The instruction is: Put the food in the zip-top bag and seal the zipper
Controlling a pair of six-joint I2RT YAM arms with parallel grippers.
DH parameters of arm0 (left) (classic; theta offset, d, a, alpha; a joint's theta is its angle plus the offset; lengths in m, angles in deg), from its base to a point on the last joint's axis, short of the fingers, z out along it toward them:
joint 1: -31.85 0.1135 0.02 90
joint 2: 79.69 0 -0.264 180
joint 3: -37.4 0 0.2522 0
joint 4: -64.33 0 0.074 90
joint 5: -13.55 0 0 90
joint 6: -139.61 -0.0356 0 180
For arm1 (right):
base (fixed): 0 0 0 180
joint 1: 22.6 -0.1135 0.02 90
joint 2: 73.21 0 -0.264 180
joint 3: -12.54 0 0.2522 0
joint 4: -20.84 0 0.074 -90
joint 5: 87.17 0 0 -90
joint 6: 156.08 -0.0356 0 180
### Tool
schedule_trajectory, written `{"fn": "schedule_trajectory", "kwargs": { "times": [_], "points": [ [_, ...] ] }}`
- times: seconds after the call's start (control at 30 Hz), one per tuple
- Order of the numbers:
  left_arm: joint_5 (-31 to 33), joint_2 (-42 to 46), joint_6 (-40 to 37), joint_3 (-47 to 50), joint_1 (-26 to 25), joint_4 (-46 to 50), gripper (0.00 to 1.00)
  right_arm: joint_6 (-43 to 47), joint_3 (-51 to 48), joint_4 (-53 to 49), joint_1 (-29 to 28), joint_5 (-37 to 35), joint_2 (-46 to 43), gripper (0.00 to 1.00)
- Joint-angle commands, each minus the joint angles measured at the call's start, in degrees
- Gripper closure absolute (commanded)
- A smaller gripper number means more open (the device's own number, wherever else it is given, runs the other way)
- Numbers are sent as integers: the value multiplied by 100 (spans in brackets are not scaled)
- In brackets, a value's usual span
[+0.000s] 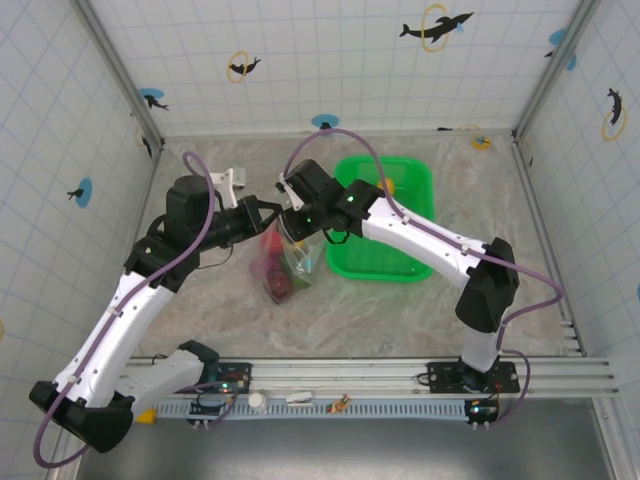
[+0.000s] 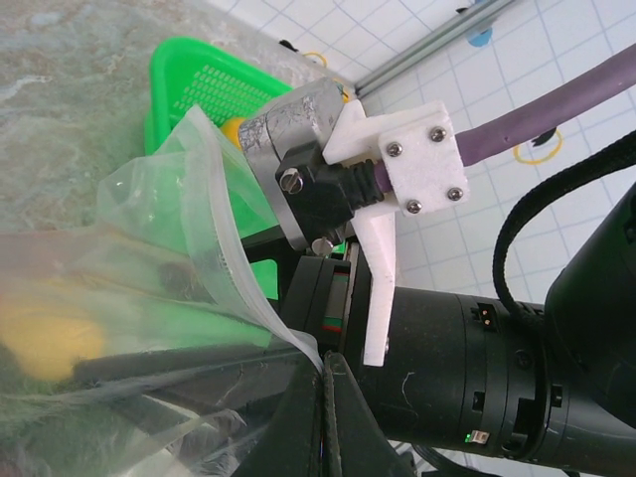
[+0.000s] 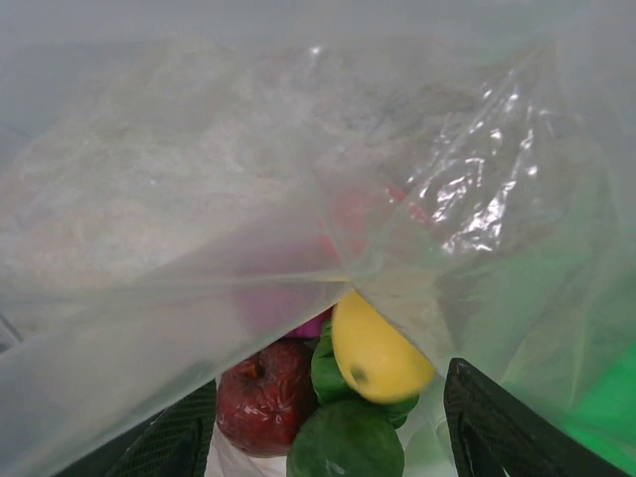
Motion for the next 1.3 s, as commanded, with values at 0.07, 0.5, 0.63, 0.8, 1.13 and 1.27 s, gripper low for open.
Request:
{"fn": "schedule_trajectory", "kwargs": {
  "times": [0.07, 0.5, 0.63, 0.8, 1.13, 1.27],
  "points": [
    [-39, 2, -88, -95, 2, -167, 100, 43, -193, 337, -14, -34, -461, 38],
    [-35, 163, -37, -76, 0, -52, 100, 4, -1569, 1280, 931, 230, -2680, 43],
    [-122, 180, -5, 41, 0, -60, 100, -336, -2511, 1630, 1709, 99, -3253, 43],
    [-282, 180, 9, 107, 0, -165, 100, -533, -3311, 1905, 2439, -73, -3310, 43],
    [-470, 157, -167, 334, 0, -309, 100, -678, -3287, 2324, 3300, -338, -1528, 41],
    [-752, 164, -128, 599, 0, -573, 100, -836, -2879, 2490, 3539, -169, -651, 39]
  ]
}}
